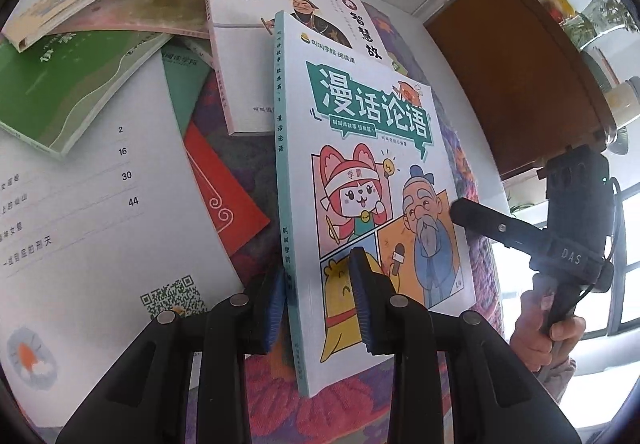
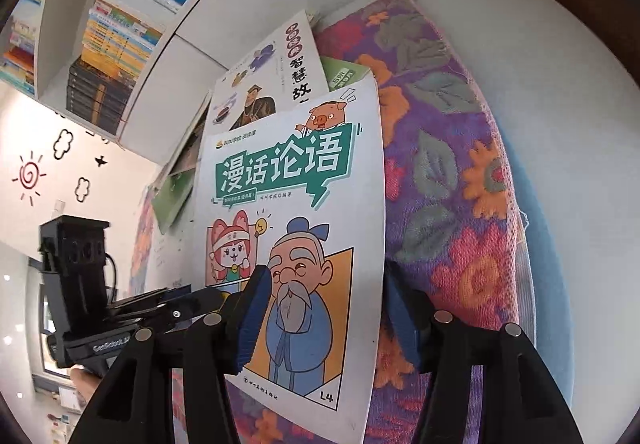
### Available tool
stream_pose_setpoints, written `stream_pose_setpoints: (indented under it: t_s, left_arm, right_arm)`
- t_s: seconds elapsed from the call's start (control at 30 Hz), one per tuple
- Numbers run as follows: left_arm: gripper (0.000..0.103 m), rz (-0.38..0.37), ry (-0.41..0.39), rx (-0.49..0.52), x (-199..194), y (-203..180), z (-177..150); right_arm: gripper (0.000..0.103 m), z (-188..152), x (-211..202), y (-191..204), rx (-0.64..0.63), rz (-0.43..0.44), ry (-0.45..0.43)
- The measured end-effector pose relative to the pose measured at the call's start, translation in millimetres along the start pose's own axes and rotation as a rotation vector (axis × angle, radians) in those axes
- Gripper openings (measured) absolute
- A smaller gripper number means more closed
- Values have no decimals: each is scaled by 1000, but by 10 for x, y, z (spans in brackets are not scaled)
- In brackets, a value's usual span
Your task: Organize books
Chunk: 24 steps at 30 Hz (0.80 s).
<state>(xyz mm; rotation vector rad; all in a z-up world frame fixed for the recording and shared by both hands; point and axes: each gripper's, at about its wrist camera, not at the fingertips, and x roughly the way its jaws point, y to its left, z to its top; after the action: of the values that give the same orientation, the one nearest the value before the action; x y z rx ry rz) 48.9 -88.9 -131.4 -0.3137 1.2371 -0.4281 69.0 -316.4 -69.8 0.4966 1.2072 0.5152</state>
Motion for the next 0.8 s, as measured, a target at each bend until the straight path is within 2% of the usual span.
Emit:
stream_pose_setpoints:
  t_s: [0.1,0.13,0.2,0.4,0.47,0.5,0.53,0.6,0.7,0.8]
  left_arm:
    - [29,10,-6,18,14,-28,-16]
    - [29,8,-7,22,20,-30,-13]
    - [29,2,-4,26,25,-14,-20]
    - [28,-11,-7,8,7,31,17]
    - [28,-9,-6,-1,-7,37,20]
    - [28,-11,-3,-5,-16,32,15]
    - [28,-14,5,-6,-18,24,19]
    - [27,-9,15,6,-24,-17,17]
    - [26,9,17,34,-41,-127,-3]
    - [26,-13,18,51,-100,-217,-35]
  right_arm:
    - [56,-27,-17,-67,8,76,78]
    - [56,-79,-31,-56,-13,87,128]
    - [56,-145,-37,-21,-49,85,173]
    - [56,45,135,-73,43,138,147]
    - [44,45,125,-66,55,79,131]
    - [27,33,108,-95,76,39,118]
    - [22,4,90,-138,105,51,109]
    - [19,-44,21,-154,130,65,91]
    - [15,-100,-98,-26,90,27,61]
    - [15,-137,-215,110,61,9,42]
